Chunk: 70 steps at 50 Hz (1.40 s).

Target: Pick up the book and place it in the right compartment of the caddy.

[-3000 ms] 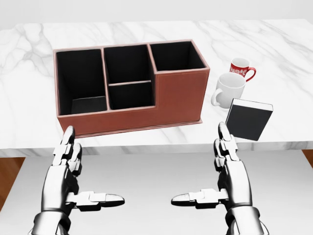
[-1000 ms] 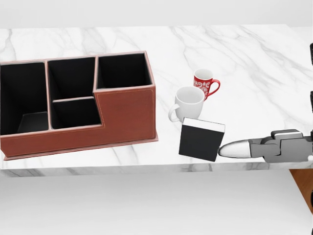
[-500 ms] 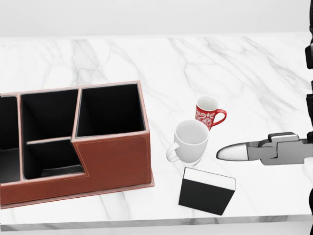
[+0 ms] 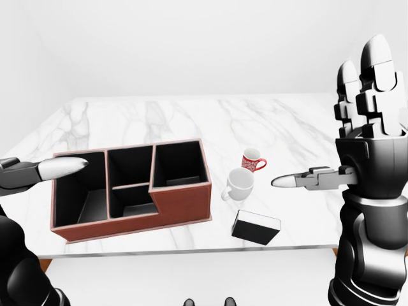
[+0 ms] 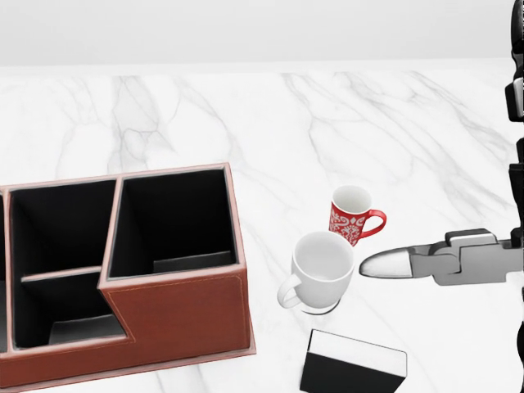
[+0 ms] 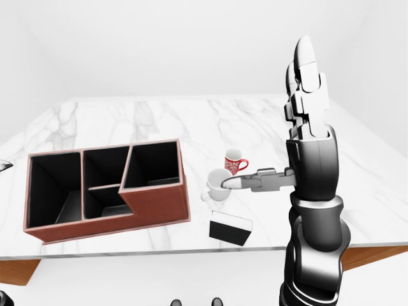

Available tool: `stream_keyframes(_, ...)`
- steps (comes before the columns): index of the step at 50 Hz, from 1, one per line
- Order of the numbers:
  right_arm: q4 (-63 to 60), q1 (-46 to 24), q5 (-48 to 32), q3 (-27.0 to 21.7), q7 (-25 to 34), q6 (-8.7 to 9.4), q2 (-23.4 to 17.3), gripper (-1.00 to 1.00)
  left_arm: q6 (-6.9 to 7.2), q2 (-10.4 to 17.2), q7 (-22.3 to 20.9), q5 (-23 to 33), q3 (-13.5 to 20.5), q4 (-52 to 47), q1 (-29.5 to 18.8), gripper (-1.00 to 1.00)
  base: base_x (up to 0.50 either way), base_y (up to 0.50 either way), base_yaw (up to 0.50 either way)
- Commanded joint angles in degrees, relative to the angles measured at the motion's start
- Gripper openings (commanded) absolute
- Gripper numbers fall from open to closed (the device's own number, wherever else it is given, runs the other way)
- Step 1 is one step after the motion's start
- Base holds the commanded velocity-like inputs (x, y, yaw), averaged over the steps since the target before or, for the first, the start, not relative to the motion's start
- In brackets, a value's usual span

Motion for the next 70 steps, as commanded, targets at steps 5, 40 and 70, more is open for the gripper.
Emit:
stream_keyframes(5, -1.9, 1.4, -3.5, 1.9, 2.3, 0.00, 0.3, 1.00, 0.00, 0.2, -0.1, -0.5, 1.0, -0.2, 0.4, 1.00, 0.00, 0.00, 0.00)
stream_keyframes(40, -2.5, 14.0, -22.2, 9.4, 16.8, 0.00, 5.7, 1.00, 0.00, 0.6, 0.2, -0.7, 1.3, 0.2, 0.1, 1.00, 0.00, 0.00, 0.00)
stream_keyframes(70, -3.5, 22.7, -23.8, 10.3, 19.8, 0.00, 7.7, 1.00, 0.00, 0.1, 0.2, -0.5, 1.0, 0.3, 0.9, 1.00, 0.00, 0.00, 0.00)
